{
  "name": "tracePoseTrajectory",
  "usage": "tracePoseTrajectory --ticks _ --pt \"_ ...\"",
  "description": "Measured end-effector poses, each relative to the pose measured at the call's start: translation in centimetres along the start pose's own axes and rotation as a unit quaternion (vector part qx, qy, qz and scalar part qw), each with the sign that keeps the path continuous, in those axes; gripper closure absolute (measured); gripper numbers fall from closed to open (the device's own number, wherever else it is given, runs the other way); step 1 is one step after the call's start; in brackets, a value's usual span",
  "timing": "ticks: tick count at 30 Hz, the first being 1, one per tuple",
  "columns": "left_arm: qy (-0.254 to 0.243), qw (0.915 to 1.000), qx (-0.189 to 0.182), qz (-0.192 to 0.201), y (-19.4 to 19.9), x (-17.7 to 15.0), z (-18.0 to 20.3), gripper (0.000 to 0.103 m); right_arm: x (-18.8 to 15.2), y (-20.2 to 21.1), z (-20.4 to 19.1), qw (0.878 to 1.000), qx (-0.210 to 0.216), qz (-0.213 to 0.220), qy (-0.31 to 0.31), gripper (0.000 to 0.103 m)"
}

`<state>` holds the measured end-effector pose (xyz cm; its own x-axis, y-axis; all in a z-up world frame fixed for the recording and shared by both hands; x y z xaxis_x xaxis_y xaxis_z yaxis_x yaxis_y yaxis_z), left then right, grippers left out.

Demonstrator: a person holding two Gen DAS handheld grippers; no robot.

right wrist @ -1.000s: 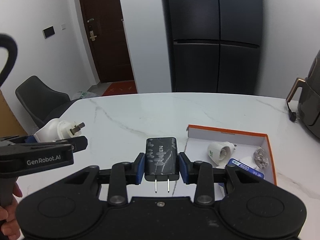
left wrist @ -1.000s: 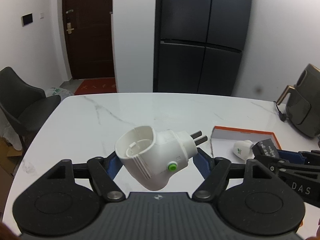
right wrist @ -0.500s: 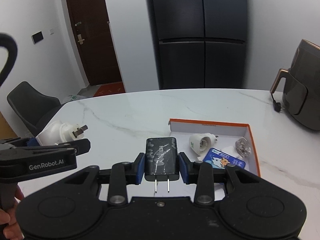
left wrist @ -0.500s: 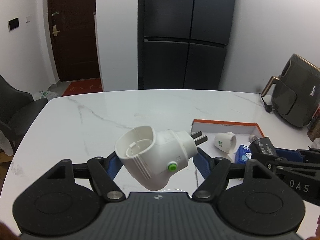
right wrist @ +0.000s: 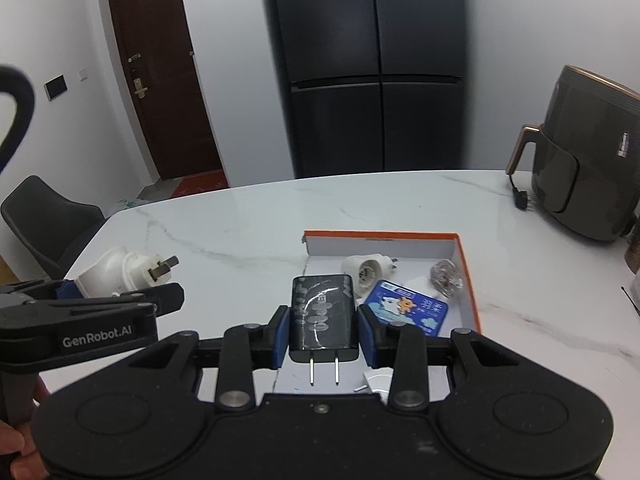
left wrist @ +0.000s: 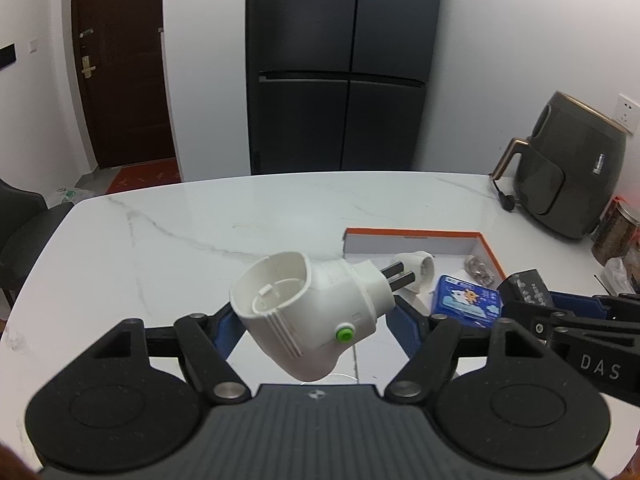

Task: Organize rigid objects
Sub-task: 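Carry the white plug adapter and black charger with both tools over the tray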

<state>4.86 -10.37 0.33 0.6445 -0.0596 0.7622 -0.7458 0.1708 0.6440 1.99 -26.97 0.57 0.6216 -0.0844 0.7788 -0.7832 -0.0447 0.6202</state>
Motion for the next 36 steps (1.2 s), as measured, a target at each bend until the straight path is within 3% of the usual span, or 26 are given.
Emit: tracePoseTrajectory --ticks 36 --pt "-0.032 0.9987 -0.038 -0.007 -0.3 -1.2 6.1 0.027 -1.9 2.9 5.7 0.998 -0.044 0.006 -0.039 0.059"
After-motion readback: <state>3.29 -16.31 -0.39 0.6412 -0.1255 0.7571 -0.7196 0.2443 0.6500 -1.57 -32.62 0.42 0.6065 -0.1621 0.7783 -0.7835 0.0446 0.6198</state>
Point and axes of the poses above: each gripper's, at about its wrist camera, not at the fingertips, and y roughly against the way its jaws point, z to its right, x to its top, the point moved 6 cm from there along -y, roughly the way its jaws point, and after that the axes turned 4 degrees about -x, right-handed, at the moved point
